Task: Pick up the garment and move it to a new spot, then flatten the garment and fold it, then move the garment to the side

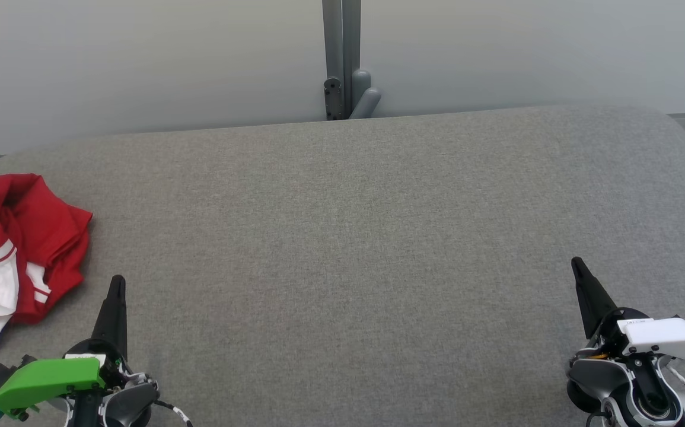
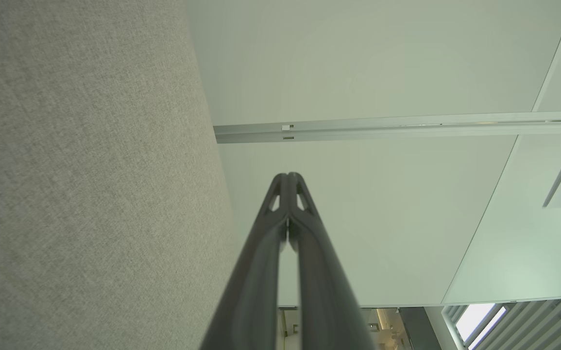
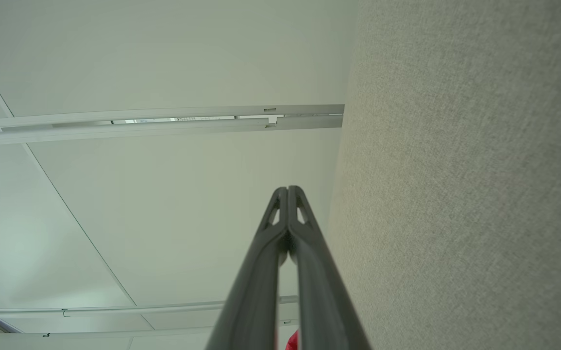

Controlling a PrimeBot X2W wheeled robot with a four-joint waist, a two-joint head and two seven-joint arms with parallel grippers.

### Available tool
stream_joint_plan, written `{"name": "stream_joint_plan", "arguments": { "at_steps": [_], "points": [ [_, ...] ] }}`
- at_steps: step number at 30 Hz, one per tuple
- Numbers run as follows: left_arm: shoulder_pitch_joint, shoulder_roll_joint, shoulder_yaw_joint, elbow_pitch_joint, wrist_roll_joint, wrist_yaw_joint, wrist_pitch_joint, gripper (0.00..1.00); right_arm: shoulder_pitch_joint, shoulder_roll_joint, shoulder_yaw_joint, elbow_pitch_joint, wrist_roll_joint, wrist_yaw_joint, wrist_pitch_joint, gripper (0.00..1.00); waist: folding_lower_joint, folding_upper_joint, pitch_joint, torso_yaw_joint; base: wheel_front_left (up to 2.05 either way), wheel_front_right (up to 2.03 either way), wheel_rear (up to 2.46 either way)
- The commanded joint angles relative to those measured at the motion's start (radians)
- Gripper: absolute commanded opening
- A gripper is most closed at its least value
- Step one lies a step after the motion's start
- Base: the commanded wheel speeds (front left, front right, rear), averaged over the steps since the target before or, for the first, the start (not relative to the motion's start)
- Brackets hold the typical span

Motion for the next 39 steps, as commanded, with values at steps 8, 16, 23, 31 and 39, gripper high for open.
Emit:
{"name": "stream_joint_plan", "arguments": {
  "at_steps": [8,16,23,31,39],
  "points": [
    [-0.007,0.006,0.001,-0.003,-0.002,-0.004,0.002,0.0,-0.002,-0.005,-0.001,-0.005,0.007,0.0,0.001,0.0,0.0,0.0,0.0,0.0,0.0,0.0,0.0],
    [0.023,-0.006,-0.002,0.031,0.002,0.0,-0.003,1.0,0.021,0.008,0.003,0.027,-0.004,0.0,-0.002,1.0,0.0,0.0,0.001,0.0,0.0,0.0,0.0],
    [0.017,0.0,-0.018,0.04,0.064,0.0,-0.041,1.0,0.016,-0.011,0.041,0.019,-0.051,0.0,-0.039,1.0,0.0,0.0,0.002,0.0,0.0,0.0,0.0],
    [0.012,0.0,-0.022,0.053,0.234,0.0,-0.079,1.0,0.007,-0.023,0.053,0.025,-0.209,0.0,-0.078,1.0,0.0,0.0,0.004,0.0,0.0,0.0,0.0],
    [0.009,0.0,-0.024,0.061,0.413,0.004,-0.11,1.0,0.004,-0.024,0.064,0.027,-0.367,0.0,-0.108,1.0,0.0,0.0,0.005,0.0,0.0,0.0,0.0]
  ]
}}
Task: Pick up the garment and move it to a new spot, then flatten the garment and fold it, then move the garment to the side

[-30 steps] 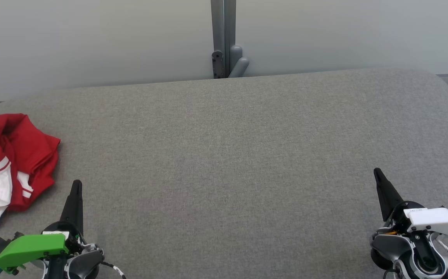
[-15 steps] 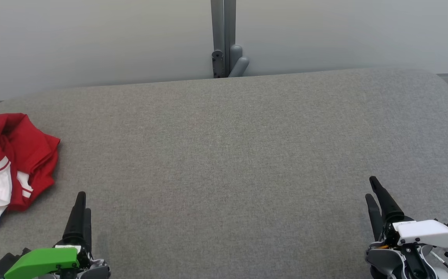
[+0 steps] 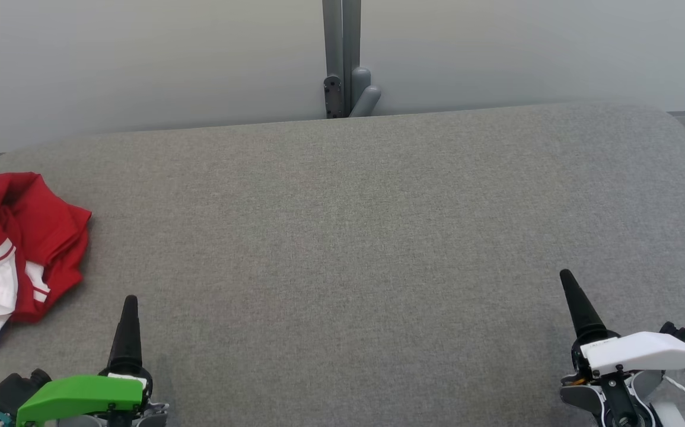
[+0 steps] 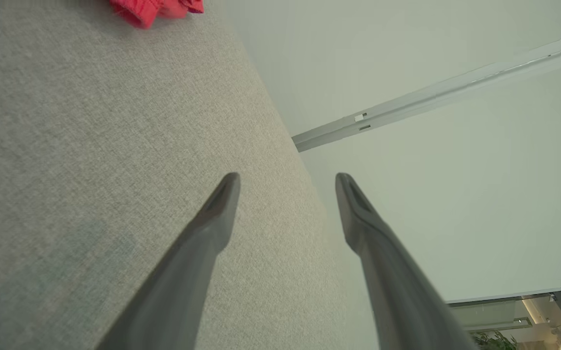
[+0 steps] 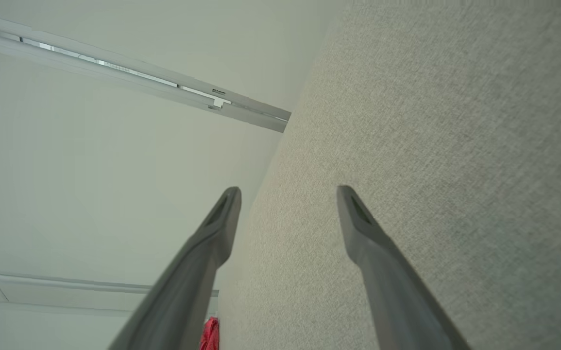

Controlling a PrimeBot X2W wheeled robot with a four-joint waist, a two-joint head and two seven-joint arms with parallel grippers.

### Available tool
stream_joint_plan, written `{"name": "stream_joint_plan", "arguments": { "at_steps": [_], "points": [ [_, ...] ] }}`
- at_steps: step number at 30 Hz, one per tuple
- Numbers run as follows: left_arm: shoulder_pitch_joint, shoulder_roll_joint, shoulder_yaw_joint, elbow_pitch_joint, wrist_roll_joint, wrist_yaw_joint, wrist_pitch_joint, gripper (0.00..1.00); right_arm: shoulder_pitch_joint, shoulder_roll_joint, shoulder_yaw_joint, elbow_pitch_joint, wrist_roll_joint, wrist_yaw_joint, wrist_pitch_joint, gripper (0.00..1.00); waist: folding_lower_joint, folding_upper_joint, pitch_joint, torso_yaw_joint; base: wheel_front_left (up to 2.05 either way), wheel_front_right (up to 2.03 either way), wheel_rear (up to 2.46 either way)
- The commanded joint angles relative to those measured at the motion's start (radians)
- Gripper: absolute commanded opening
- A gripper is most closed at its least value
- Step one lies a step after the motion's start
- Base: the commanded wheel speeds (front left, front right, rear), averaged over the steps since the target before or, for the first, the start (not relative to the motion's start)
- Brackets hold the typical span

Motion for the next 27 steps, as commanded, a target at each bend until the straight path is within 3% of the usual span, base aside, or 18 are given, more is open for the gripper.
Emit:
{"name": "stream_joint_plan", "arguments": {
  "at_steps": [1,27],
  "points": [
    [-0.029,0.006,-0.001,-0.011,0.055,0.002,-0.011,1.0,-0.031,-0.011,0.007,-0.012,-0.047,0.0,-0.014,1.0,0.0,0.0,0.0,0.0,0.0,0.0,0.0],
    [-0.036,0.011,-0.034,0.027,0.498,0.06,-0.107,1.0,-0.044,-0.017,0.035,0.018,-0.476,0.0,-0.108,1.0,0.0,0.0,0.005,-0.004,0.0,0.0,0.0]
  ]
}}
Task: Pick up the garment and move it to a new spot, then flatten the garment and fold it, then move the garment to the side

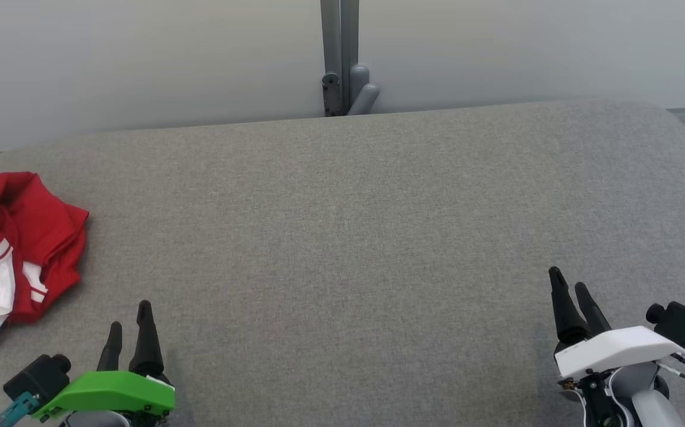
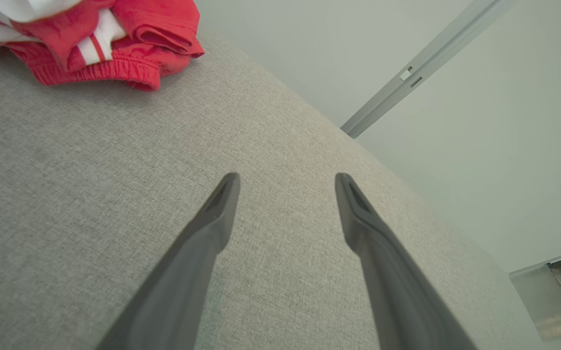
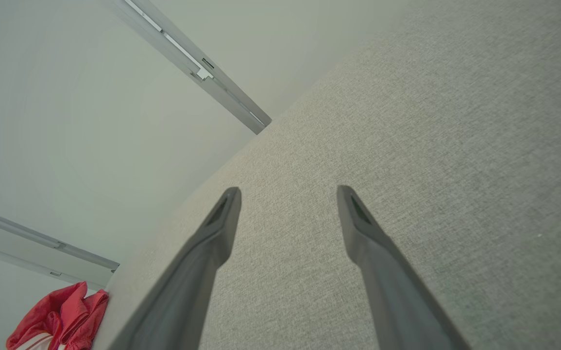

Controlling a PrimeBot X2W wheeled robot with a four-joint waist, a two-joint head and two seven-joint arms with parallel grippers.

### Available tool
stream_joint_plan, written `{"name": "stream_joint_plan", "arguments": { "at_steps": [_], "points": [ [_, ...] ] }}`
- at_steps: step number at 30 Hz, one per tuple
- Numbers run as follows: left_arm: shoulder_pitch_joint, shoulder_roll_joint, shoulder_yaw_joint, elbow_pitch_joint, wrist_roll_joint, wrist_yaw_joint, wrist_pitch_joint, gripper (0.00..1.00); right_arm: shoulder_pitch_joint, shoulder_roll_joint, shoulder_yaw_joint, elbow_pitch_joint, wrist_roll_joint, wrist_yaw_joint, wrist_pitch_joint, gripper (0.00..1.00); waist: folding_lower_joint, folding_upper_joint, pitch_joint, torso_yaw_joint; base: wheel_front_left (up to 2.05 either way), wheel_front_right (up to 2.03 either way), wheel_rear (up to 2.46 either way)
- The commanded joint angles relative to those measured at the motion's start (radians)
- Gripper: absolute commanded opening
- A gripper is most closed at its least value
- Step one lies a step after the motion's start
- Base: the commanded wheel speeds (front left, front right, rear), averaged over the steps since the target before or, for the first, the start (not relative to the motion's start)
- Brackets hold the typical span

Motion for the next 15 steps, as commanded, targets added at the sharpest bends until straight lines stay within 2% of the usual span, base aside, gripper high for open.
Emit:
{"name": "stream_joint_plan", "arguments": {
  "at_steps": [1,15],
  "points": [
    [-0.031,0.008,-0.003,-0.004,0.04,0.006,-0.013,1.0,-0.026,-0.007,0.007,-0.007,-0.038,0.0,-0.015,1.0,0.0,0.0,0.001,0.0,0.0,0.0,0.0],
    [-0.025,0.013,-0.026,0.022,0.212,0.018,-0.055,1.0,-0.03,-0.019,0.036,-0.001,-0.196,0.0,-0.056,1.0,0.0,0.0,0.001,-0.002,0.0,0.0,0.0]
  ]
}}
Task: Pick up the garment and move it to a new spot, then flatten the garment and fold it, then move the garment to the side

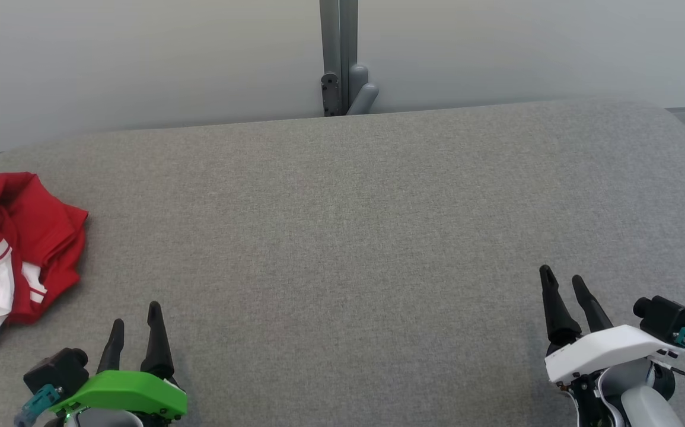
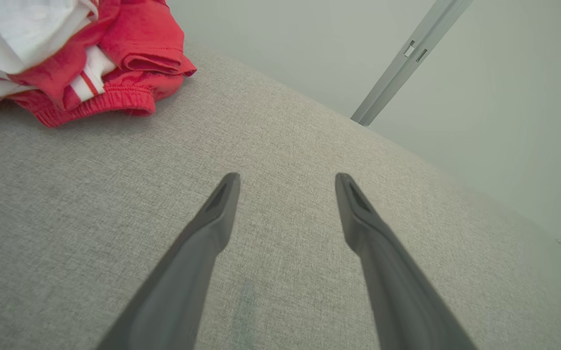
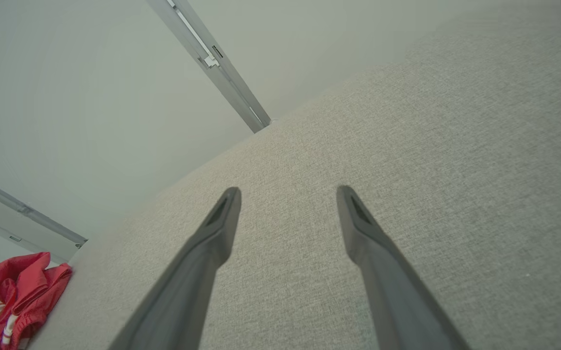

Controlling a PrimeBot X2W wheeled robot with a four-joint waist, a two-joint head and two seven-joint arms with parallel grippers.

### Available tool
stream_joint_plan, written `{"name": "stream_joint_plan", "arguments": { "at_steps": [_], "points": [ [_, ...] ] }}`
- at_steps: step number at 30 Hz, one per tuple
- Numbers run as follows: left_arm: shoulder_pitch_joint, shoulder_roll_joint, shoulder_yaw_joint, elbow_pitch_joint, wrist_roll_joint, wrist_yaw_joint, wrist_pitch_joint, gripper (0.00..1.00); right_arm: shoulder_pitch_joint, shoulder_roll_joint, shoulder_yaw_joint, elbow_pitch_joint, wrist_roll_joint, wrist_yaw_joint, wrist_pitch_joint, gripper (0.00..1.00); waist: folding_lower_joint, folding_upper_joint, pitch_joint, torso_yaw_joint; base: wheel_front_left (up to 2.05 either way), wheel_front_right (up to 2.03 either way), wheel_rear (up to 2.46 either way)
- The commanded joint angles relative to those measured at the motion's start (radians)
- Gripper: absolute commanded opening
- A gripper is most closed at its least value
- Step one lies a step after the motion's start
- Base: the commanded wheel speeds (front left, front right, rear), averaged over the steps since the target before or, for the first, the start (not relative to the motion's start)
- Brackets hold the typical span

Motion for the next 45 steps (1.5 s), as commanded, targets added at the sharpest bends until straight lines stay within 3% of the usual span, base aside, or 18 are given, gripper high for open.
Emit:
{"name": "stream_joint_plan", "arguments": {
  "at_steps": [1,14,30,45],
  "points": [
    [-0.016,0.01,0.001,-0.004,0.024,0.009,-0.008,1.0,-0.023,-0.009,0.003,-0.005,-0.027,0.0,-0.009,1.0,0.0,0.0,0.0,0.0,0.0,0.0,0.0],
    [-0.019,0.015,-0.019,0.013,0.167,0.028,-0.042,1.0,-0.026,-0.017,0.023,0.007,-0.163,0.0,-0.043,1.0,0.0,0.0,0.0,-0.002,0.0,0.0,0.0],
    [-0.02,0.024,-0.055,0.027,0.317,0.007,-0.078,1.0,-0.031,-0.029,0.062,0.007,-0.313,0.0,-0.079,1.0,0.0,0.0,0.001,-0.007,0.0,0.0,0.0],
    [-0.016,0.027,-0.073,0.045,0.432,0.015,-0.107,1.0,-0.031,-0.044,0.092,0.01,-0.424,0.001,-0.107,1.0,-0.0001,0.0,-0.003,-0.008,0.0,0.0,0.0]
  ]
}}
